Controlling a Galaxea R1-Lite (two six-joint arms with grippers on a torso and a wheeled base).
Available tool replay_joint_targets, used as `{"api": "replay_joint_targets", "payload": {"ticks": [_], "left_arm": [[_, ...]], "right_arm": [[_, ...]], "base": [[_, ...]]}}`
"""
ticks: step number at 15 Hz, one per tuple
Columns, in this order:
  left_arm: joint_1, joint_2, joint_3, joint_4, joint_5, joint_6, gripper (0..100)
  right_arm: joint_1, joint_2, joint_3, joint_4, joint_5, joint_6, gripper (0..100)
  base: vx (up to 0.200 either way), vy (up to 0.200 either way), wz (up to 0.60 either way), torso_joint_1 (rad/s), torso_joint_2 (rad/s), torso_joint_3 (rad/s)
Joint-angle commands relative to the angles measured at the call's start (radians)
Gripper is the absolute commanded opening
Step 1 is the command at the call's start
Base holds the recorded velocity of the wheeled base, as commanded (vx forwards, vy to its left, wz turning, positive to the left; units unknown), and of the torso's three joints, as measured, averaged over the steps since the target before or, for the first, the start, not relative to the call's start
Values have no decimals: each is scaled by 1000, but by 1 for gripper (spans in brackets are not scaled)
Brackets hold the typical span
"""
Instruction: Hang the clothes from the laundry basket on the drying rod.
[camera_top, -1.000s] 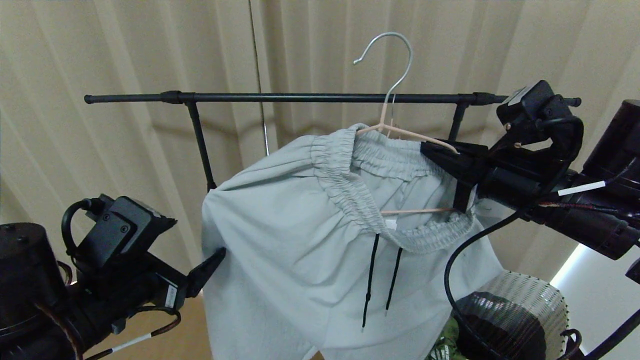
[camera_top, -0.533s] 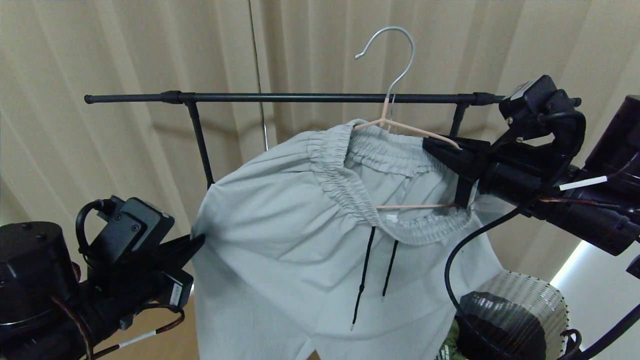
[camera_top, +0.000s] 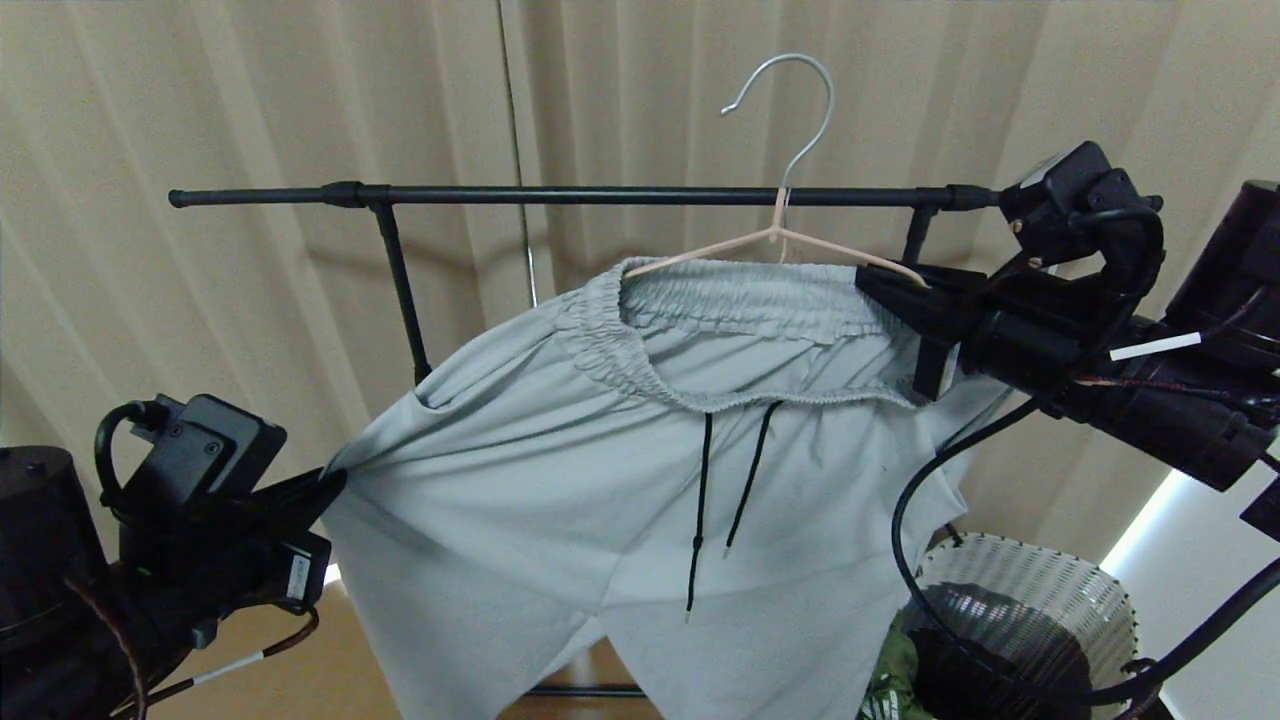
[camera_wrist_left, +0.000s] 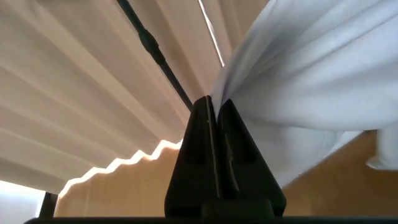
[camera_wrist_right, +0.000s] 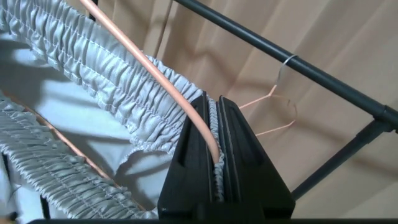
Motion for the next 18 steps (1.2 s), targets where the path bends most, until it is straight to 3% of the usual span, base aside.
{"api": "replay_joint_targets", "payload": {"ticks": [1,3,5,6,7,12,18], "left_arm": [[-8,-16,-8,0,0,-5,100],[-19,-46,-15,-1,2,-5,100],[-22,-103,-11,-28,0,-5,100],[-22,-103,-11,-28,0,-5,100],[-19,-175,-8,-29,0,-1,100],[-14,-401,91,-25,0,-11,100],[-19,-445,152,-25,0,-34,100]], "right_arm": [[0,2,1,1,-1,-2,0],[-3,0,-2,24,-6,-2,0],[-6,-6,-15,131,-84,0,0],[-6,-6,-15,131,-84,0,0],[-4,-8,-33,225,-156,3,0],[-4,2,-15,320,-288,7,0],[-4,-1,-8,323,-294,7,0]], "base": [[0,0,0,0,0,0],[0,0,0,0,0,0],[0,0,0,0,0,0],[0,0,0,0,0,0],[0,0,0,0,0,0],[0,0,0,0,0,0],[0,0,0,0,0,0]]}}
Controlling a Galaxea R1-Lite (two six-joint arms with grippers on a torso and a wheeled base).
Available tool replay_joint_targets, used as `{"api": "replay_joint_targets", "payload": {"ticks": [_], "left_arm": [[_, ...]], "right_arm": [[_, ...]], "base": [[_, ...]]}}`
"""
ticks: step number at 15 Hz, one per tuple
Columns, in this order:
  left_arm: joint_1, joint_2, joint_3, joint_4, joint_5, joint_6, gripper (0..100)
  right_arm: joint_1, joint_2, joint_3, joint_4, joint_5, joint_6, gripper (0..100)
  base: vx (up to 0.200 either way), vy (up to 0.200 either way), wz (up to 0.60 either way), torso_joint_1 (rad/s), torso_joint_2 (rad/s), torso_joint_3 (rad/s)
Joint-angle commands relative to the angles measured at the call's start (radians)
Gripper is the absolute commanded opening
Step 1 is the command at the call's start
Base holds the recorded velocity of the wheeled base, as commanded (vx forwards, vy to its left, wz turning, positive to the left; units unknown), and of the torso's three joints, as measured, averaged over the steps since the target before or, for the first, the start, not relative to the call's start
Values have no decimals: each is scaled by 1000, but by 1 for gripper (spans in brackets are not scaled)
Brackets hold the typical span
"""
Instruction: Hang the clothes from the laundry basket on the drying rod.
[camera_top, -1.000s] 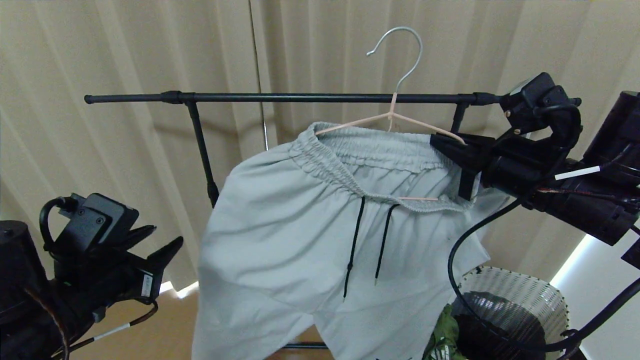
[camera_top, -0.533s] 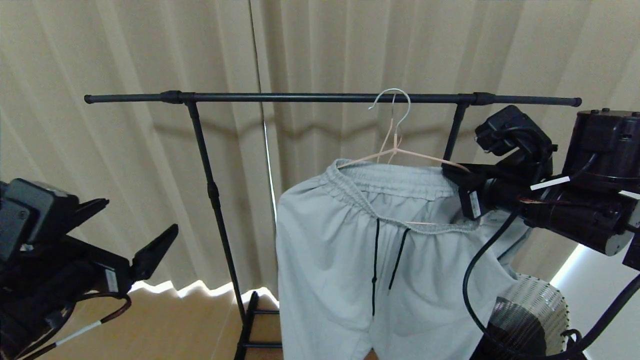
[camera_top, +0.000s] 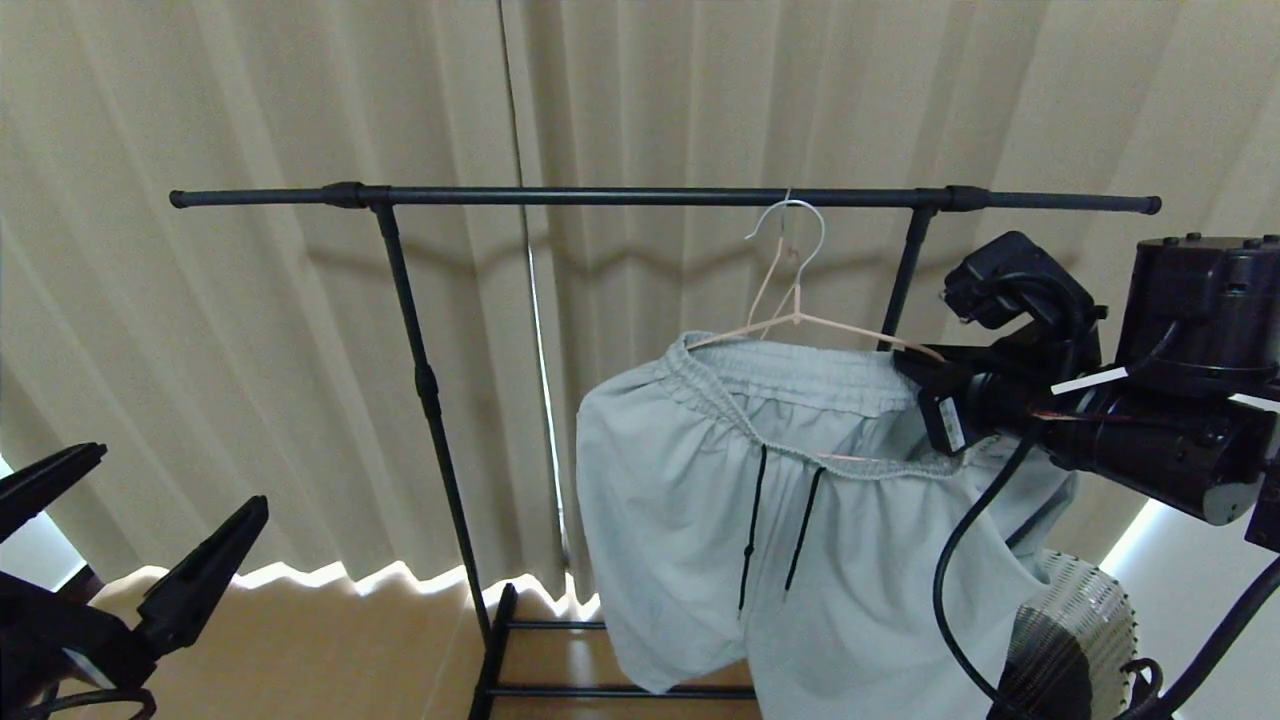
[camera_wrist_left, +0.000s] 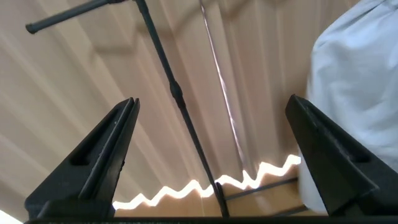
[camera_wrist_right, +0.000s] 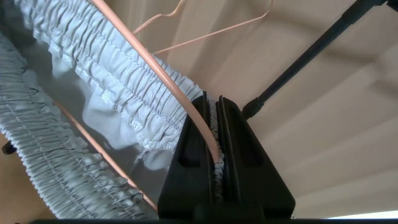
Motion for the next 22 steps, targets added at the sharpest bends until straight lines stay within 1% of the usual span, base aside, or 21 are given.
{"api": "replay_joint_targets", "payload": {"ticks": [1,3,5,7,9,13,15,17,18,20,21,22], "left_arm": [[-1,-24,9,-1,-1,-2,100],[-1,-45,31,1,-37,-36,100],[2,-41,35,2,-77,-38,100],[2,-39,40,15,-79,-38,100],[-1,-33,32,35,-80,-36,100],[0,-24,40,36,-80,-38,100],[0,-24,48,36,-79,-39,100],[3,-25,62,36,-79,-39,100],[3,-25,63,36,-79,-39,100],[8,-22,62,41,-73,-42,100],[8,-22,60,42,-73,-42,100],[54,-22,54,78,-77,-45,100]], "right_arm": [[0,0,5,-2,0,0,0],[0,5,3,-2,0,8,0],[0,0,0,-2,-2,14,0],[0,-1,3,-2,-2,16,0],[0,2,3,-3,-2,16,0],[0,3,2,-9,0,20,0],[0,8,-8,-9,-3,45,0],[0,28,-17,-14,-36,58,0],[0,48,-35,-19,-85,80,0],[0,65,-69,-19,-122,97,0],[0,66,-72,-19,-123,98,0],[0,69,-81,-19,-137,98,0]], "base": [[0,0,0,0,0,0],[0,0,0,0,0,0],[0,0,0,0,0,0],[0,0,0,0,0,0],[0,200,0,2,2,2],[0,200,0,7,1,0],[0,0,0,0,0,0],[0,0,0,0,0,0],[0,0,0,0,0,0],[0,0,0,0,0,0],[0,0,0,0,0,0],[0,0,0,0,0,0]]}}
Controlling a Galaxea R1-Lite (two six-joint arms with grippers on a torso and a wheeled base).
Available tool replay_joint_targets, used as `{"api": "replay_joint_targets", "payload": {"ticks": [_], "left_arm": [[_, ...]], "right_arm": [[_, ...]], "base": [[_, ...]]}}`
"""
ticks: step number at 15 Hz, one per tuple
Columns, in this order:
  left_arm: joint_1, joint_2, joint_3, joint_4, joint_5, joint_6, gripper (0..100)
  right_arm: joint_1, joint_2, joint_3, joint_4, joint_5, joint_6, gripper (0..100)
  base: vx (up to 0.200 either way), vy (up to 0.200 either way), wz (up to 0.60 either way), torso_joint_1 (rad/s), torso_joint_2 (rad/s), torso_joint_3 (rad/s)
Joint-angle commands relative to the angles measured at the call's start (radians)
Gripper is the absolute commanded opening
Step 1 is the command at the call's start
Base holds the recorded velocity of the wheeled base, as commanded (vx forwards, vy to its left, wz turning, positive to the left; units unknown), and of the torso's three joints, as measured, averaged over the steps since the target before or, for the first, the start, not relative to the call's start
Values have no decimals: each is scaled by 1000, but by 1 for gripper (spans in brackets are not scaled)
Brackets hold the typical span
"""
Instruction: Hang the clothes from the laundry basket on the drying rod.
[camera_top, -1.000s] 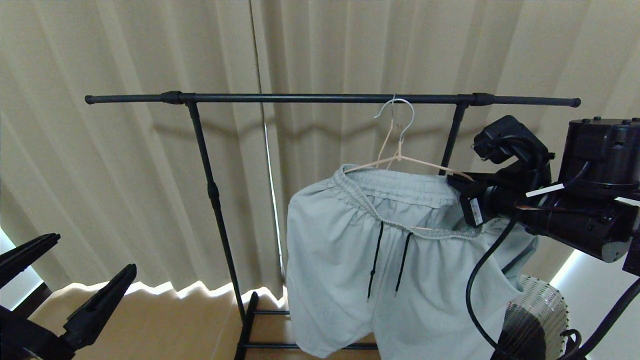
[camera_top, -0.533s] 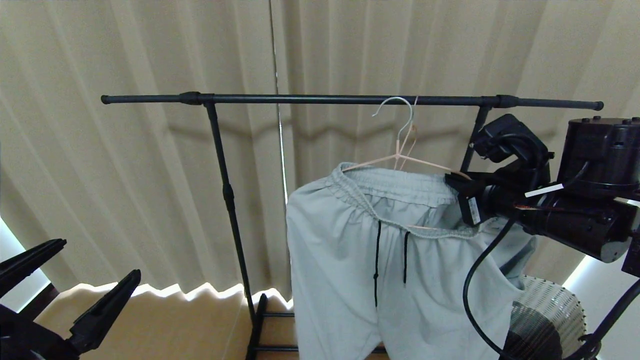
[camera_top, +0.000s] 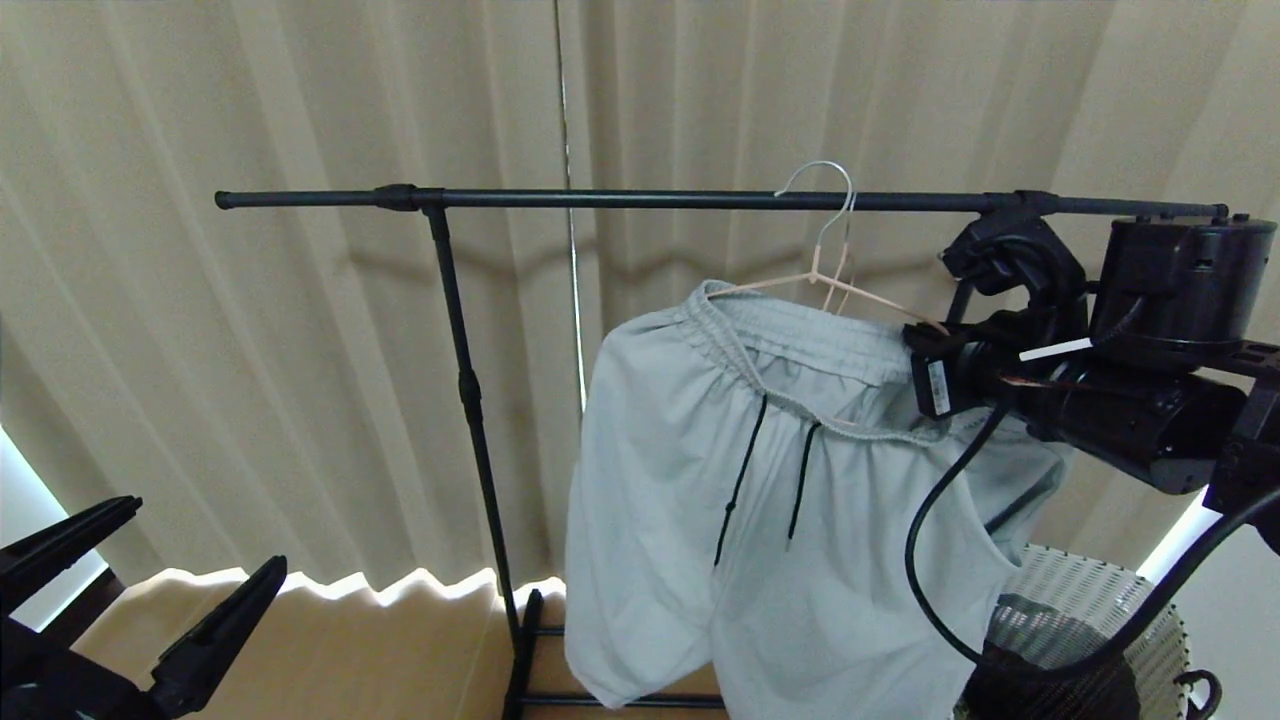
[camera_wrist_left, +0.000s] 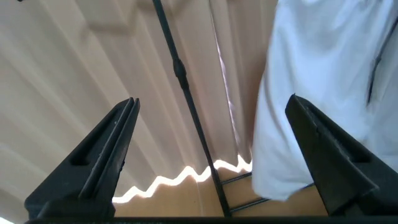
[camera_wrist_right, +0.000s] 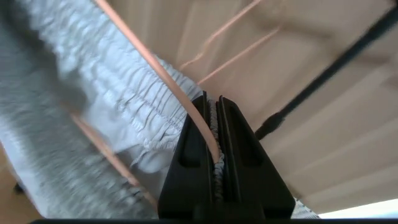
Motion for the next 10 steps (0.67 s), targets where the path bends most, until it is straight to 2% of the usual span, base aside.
{"api": "replay_joint_targets", "payload": {"ticks": [1,2,10], "left_arm": [[49,4,-10,30,-2,-3,100],[50,4,-13,33,-2,-4,100],[50,0,-9,35,-4,-17,100]], "right_arm": [[1,14,-9,2,-5,-1,0],[1,15,-9,2,-5,-1,0],[3,40,-9,-1,-5,8,0]], "base": [[0,0,0,0,0,0],[0,0,0,0,0,0],[200,0,0,5,3,4]]}}
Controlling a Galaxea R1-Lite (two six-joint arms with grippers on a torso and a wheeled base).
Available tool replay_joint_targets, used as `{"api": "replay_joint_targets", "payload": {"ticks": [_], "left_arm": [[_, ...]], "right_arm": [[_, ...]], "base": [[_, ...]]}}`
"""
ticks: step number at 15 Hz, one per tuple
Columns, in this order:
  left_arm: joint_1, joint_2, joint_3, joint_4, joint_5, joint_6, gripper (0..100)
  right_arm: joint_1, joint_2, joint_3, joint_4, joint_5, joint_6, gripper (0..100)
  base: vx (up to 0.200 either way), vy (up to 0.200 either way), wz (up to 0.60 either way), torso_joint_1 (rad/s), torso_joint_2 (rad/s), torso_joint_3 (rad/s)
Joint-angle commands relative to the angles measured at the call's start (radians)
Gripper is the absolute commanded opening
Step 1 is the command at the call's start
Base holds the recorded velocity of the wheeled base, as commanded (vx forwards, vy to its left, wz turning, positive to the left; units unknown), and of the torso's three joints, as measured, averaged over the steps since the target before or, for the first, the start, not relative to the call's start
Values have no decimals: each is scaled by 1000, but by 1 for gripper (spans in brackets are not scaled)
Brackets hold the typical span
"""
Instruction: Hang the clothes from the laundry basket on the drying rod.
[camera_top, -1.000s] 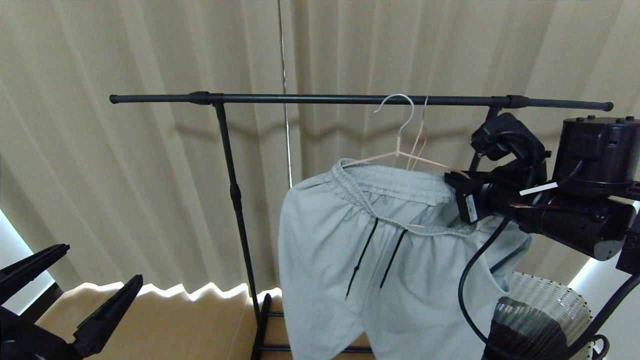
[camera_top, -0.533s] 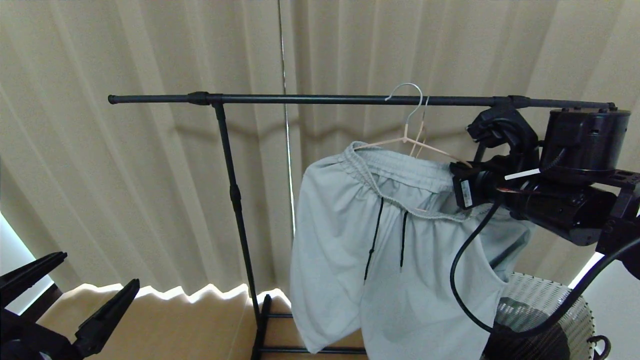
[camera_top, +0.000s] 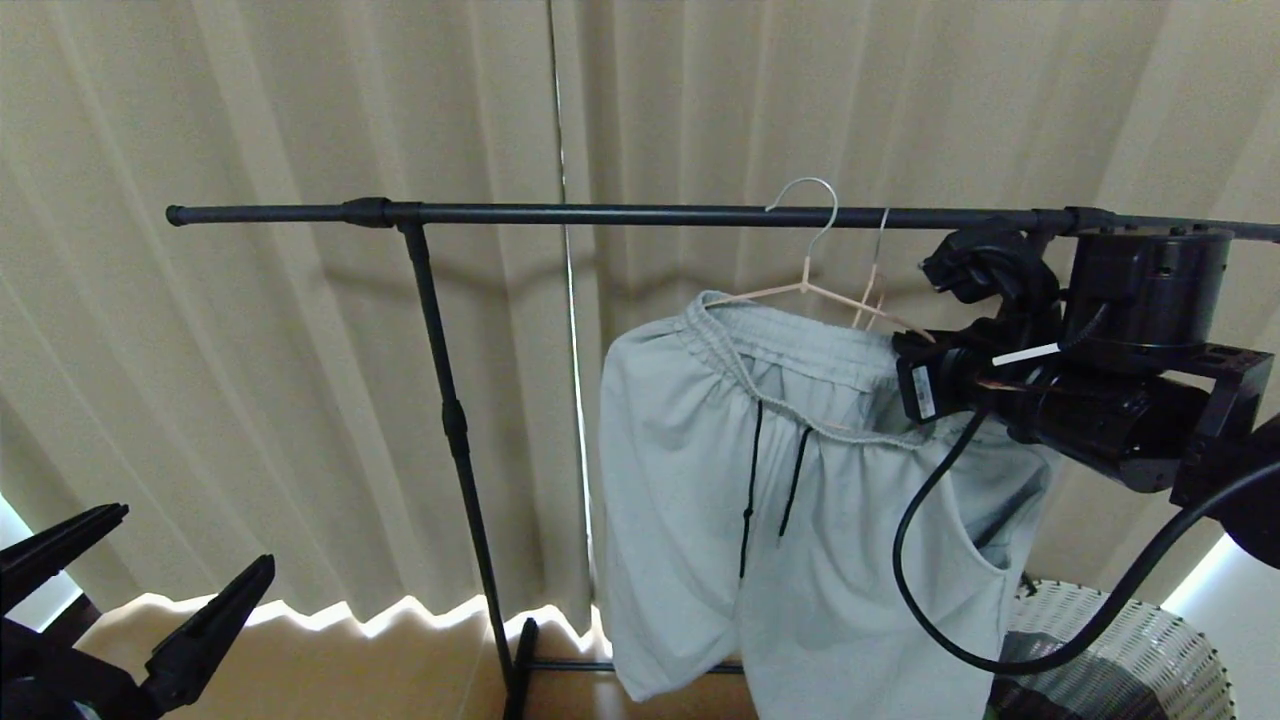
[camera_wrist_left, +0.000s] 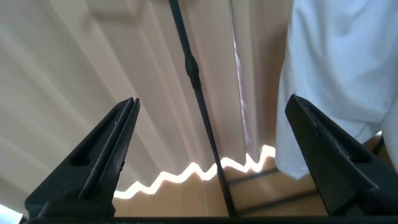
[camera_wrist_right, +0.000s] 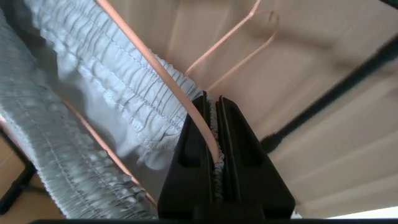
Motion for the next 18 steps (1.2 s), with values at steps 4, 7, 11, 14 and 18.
{"api": "replay_joint_targets", "payload": {"ticks": [4,7,11,14,18], "left_arm": [[0,1,0,-1,-1,0,100],[-4,-9,8,-2,-1,2,100],[-5,-9,10,-2,-38,0,100],[-5,-16,11,-2,-39,0,100],[-5,-16,13,-1,-39,0,100]], "right_arm": [[1,3,-7,-1,-6,-2,0],[-1,38,-44,1,-18,-2,0],[1,112,-126,6,-80,-3,0],[-1,150,-161,13,-103,-5,0],[7,193,-181,19,-116,-10,0]], "base": [[200,0,0,1,2,2],[67,0,0,1,2,1],[0,0,0,0,0,0],[0,0,0,0,0,0],[0,0,0,0,0,0]]}}
